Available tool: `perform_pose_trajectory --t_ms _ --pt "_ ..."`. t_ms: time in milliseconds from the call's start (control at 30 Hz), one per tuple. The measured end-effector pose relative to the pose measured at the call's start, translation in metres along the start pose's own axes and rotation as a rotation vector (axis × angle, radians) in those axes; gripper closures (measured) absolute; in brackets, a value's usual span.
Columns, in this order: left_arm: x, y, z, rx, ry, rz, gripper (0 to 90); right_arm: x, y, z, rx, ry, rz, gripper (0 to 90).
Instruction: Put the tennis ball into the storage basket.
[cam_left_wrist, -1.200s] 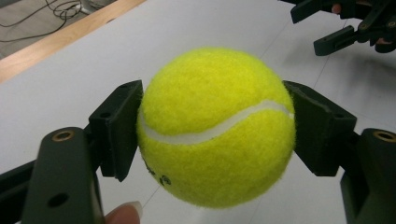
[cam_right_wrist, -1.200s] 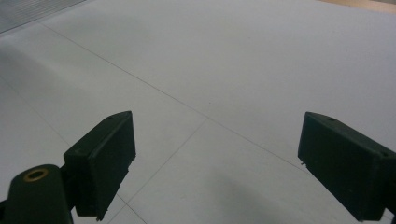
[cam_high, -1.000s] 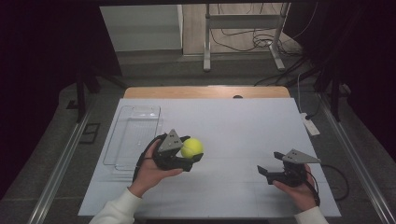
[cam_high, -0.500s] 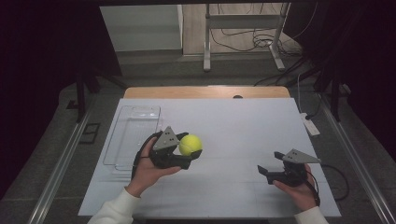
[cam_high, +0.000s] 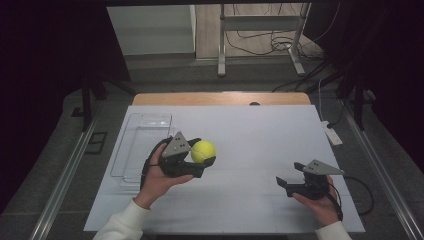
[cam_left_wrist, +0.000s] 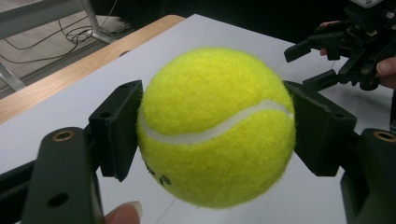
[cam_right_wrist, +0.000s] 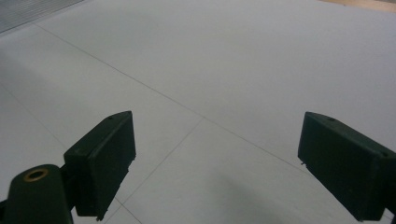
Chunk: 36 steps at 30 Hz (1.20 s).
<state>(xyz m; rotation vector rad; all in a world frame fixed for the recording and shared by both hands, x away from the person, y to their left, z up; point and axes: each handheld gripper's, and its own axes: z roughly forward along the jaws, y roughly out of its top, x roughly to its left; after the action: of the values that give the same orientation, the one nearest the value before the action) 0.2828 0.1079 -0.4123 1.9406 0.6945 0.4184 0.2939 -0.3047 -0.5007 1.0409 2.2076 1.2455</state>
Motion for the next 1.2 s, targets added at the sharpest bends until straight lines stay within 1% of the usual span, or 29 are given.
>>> perform_pose_trajectory --t_ms 33,267,733,967,1200 --pt "0.001 0.000 0.000 -0.002 0.004 -0.007 26.4 0.000 0.000 0.000 0.001 0.000 0.002 11.7" --pt "0.006 0.000 0.001 -0.003 0.015 -0.013 26.4 0.000 0.000 0.000 0.002 0.001 -0.003 11.7" --pt "0.024 0.003 -0.002 -0.028 0.058 -0.047 26.5 0.000 -0.001 0.001 0.005 -0.001 -0.004 11.7" --pt "0.029 0.005 -0.003 -0.035 0.066 -0.051 26.4 0.000 -0.001 0.001 0.004 -0.002 -0.004 11.7" --pt "0.039 0.005 -0.002 -0.040 0.080 -0.070 26.4 0.000 -0.001 0.001 0.004 -0.003 -0.005 11.7"
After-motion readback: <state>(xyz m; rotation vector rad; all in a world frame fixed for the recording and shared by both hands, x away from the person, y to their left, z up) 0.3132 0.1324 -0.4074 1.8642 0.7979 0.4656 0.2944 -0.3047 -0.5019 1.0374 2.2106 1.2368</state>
